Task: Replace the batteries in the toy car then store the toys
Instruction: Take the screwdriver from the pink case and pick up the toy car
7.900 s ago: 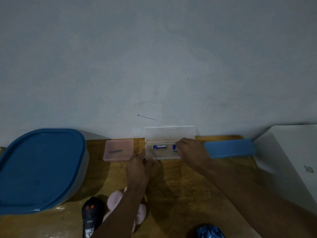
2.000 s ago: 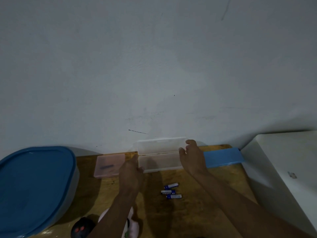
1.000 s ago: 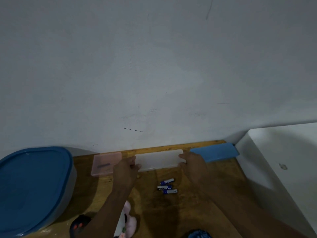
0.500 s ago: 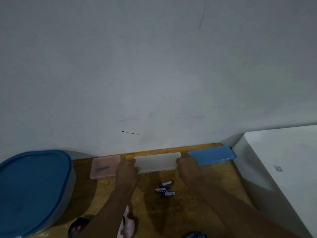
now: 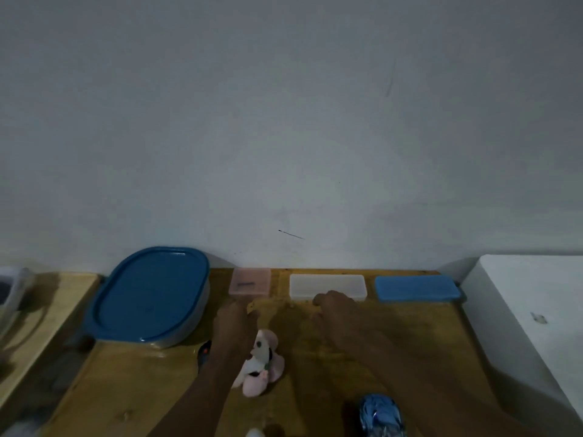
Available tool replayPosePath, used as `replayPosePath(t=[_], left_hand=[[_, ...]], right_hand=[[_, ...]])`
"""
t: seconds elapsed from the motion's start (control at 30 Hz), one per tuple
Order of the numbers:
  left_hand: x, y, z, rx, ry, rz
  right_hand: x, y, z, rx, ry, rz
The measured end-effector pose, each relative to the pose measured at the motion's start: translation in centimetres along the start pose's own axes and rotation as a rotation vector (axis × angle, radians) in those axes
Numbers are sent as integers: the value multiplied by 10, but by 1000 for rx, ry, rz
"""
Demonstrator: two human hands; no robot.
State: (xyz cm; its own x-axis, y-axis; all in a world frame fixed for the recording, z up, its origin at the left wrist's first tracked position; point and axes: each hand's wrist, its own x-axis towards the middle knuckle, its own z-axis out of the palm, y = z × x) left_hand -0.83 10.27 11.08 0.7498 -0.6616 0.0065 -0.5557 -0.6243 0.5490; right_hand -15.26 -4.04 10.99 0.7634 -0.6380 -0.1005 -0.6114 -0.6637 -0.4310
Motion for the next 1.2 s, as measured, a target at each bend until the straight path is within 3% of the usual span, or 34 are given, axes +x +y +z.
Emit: replayPosePath(t=[0.2,0.4,0.57,0.87,1.2], left_hand=[[14,-34,-15,-17,2,-16],[55,-76,11,-43,-133,-4],[78,-95,37,-139,-120,-97],[89,-95,42,-649,-81,-138],[88,-103,44,-779,-102,-165]], right_hand=[[9,-40,13,41,80,-70],[52,-72,45,45,95,-114],[92,-87,82,-130,103,-140],[115,-75,110,-310,29,-221],[126,-85,113,-735,-142,-307]])
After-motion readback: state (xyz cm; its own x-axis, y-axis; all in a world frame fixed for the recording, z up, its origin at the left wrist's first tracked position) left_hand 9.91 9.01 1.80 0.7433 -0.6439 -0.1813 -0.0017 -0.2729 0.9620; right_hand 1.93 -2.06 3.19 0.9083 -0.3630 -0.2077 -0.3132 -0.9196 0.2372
